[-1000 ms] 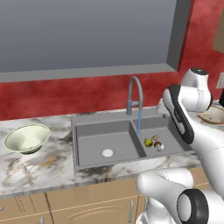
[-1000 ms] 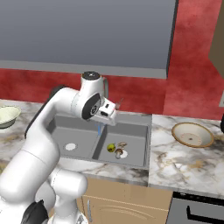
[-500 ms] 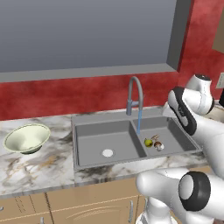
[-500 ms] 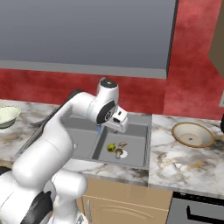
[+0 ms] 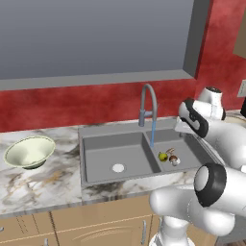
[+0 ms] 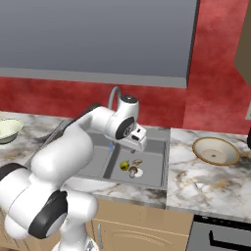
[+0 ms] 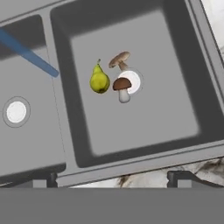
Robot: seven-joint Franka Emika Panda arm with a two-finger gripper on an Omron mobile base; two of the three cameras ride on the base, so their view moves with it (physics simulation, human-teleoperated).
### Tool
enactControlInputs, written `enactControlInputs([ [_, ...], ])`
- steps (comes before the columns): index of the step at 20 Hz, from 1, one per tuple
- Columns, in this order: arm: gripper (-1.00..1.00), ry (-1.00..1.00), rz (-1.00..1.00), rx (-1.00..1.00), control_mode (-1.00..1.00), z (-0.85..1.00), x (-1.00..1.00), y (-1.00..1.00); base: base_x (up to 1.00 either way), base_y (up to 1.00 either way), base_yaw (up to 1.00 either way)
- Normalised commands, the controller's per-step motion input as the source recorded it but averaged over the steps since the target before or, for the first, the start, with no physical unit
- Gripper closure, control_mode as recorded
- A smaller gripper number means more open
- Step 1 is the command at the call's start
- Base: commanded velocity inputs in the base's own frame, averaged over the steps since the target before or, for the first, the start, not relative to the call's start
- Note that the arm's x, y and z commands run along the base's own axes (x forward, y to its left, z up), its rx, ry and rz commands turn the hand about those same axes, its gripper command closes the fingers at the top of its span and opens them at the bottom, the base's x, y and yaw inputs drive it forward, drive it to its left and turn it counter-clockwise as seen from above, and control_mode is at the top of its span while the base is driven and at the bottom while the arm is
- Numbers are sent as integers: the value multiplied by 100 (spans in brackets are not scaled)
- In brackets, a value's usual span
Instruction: Pick the mushrooms from the sink and place them in one bowl. Place the pear in the other bowl. Then turn off the sink faucet.
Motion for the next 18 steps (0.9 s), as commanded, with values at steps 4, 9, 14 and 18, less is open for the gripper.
enactControlInputs([
  [4, -100, 9, 0, 0, -100, -46, 29, 7, 0, 0, 0],
  [9, -100, 4, 1, 0, -100, -42, 28, 16, 0, 0, 0],
  [14, -100, 0, 5, 0, -100, -24, 24, 11, 0, 0, 0],
  [18, -100, 0, 7, 0, -100, -15, 19, 4, 0, 0, 0],
])
